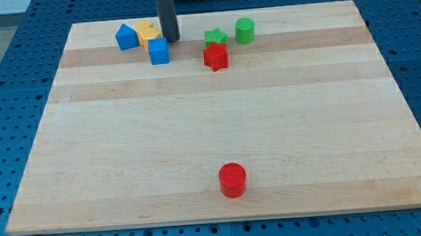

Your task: Move the red circle into red star

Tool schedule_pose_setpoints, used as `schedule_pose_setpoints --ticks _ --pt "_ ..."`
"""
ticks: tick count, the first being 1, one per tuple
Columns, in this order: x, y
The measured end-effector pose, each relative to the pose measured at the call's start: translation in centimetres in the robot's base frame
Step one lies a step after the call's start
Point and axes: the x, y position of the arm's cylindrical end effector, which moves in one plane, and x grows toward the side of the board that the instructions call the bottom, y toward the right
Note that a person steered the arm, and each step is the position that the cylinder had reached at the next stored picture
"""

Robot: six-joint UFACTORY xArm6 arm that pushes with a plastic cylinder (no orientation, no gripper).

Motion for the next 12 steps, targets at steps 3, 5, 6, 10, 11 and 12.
schedule_pose_setpoints --ticks 3,5,6,10,11,12 --pt "-2.9 13.4" --pt "-2.4 17.3" --pt "-1.3 16.7" --pt "1.2 20.5" --pt "7.0 21.5" --pt "14.0 21.5"
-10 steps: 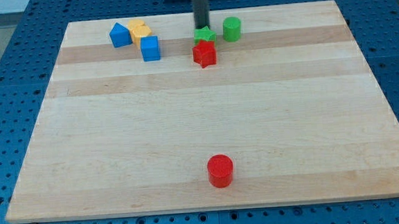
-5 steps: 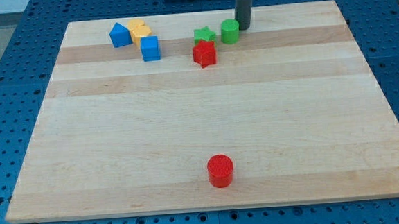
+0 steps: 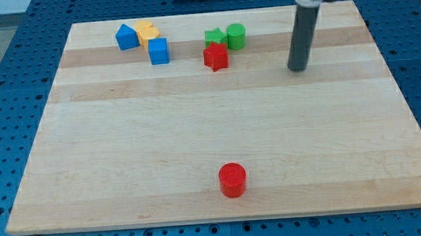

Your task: Move the red circle into red star

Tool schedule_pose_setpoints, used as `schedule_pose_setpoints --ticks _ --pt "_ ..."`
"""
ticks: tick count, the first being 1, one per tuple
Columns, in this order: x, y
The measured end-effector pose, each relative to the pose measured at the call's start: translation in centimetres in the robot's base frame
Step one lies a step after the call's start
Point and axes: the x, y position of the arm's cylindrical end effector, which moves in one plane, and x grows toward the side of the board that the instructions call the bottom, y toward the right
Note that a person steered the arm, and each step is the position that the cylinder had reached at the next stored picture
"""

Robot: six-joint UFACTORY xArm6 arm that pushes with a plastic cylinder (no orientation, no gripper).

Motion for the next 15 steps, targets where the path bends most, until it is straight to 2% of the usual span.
schedule_pose_setpoints --ticks 2,4,5,7,10,12,15 --pt "12.8 -2.2" --pt "21.9 -6.8" --pt "22.1 -7.6" --pt "22.1 -15.8" --pt "22.0 -12.9" --pt "20.9 -13.2" --pt "14.8 -13.4"
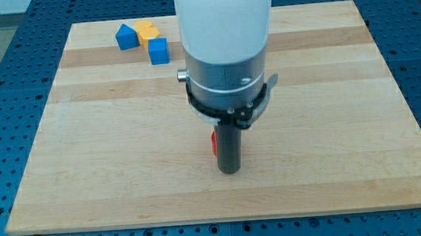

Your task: Move the red circle into red star

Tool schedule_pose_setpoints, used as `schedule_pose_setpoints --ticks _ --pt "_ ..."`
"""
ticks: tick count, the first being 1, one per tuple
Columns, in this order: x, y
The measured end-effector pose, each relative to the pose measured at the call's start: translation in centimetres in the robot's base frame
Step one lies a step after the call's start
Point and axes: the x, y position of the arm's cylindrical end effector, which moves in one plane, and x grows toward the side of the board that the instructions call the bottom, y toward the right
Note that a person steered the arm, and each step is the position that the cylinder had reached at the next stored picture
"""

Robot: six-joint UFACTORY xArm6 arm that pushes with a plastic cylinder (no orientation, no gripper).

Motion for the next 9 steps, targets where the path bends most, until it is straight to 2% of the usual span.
schedule_pose_setpoints --ticks 6,9 --pt "-15.5 -2.7" --pt "-16.6 -3.1"
